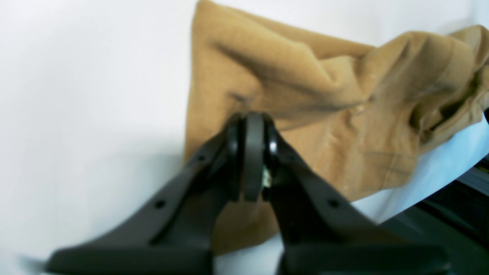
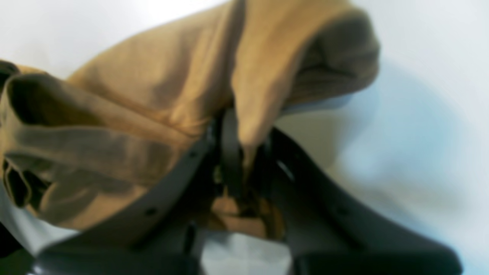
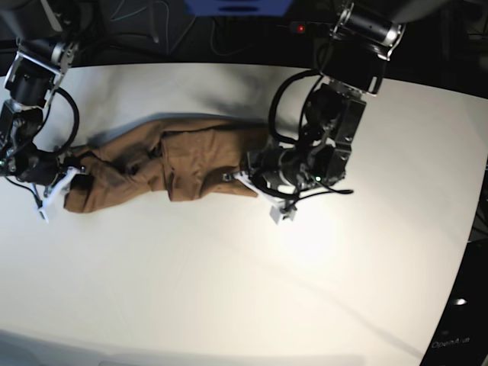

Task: Fold the T-shirt properly
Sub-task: 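Lift the strip end with the right gripper and fold it toward the left gripper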

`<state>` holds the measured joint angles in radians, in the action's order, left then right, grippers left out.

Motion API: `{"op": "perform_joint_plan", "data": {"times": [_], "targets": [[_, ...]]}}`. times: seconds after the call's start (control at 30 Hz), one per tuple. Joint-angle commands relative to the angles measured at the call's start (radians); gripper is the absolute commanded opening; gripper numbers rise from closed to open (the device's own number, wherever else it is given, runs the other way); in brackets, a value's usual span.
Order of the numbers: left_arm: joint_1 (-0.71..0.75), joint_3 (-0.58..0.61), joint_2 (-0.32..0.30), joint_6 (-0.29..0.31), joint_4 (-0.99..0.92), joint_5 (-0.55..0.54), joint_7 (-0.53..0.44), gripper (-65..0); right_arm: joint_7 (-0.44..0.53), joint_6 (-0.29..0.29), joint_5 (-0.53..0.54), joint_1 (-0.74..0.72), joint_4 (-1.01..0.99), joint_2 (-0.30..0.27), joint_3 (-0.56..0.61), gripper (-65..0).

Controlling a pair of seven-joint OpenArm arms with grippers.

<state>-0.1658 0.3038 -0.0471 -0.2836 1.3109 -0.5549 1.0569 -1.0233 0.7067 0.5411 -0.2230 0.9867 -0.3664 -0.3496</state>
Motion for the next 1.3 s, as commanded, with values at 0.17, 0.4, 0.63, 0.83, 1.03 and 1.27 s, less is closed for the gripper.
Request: {"op": "perform_joint_plan", "data": {"times": [0.17,0.4,0.63,0.83,1.03,1.27], "targets": [[0.019,0.004,-0.01,-0.027,-0.012,0.052,0.059,-62.8,0.005,-0.009,-0.057,0.029,-0.005,-0.021,0.136,-62.2],[0.016,0.004,-0.01,-0.027,-0.012,0.054,0.052,-62.8,0.084,-0.009,-0.057,0.06,-0.005,-0.044,0.24,-62.2],[0.015,0.004,-0.01,-0.027,-0.012,0.054,0.05,-62.8,0.097,-0.009,-0.184,0.055,-0.004,-0.049,0.32,-62.4],[0.013,0.004,-0.01,-0.027,-0.012,0.054,0.05,-62.8,0.133,-0.009,-0.408,0.053,-0.002,0.017,0.321,-62.4],[0.015,0.004,-0.01,-0.027,-0.017,0.054,0.049,-62.8,0.185,-0.226,-0.571,0.124,0.171,0.07,0.32,-62.4],[0.013,-0.119,-0.009,-0.027,-0.021,0.055,0.049,-62.8,0.171,-0.272,-0.671,0.167,0.327,0.105,0.321,-62.4]]}}
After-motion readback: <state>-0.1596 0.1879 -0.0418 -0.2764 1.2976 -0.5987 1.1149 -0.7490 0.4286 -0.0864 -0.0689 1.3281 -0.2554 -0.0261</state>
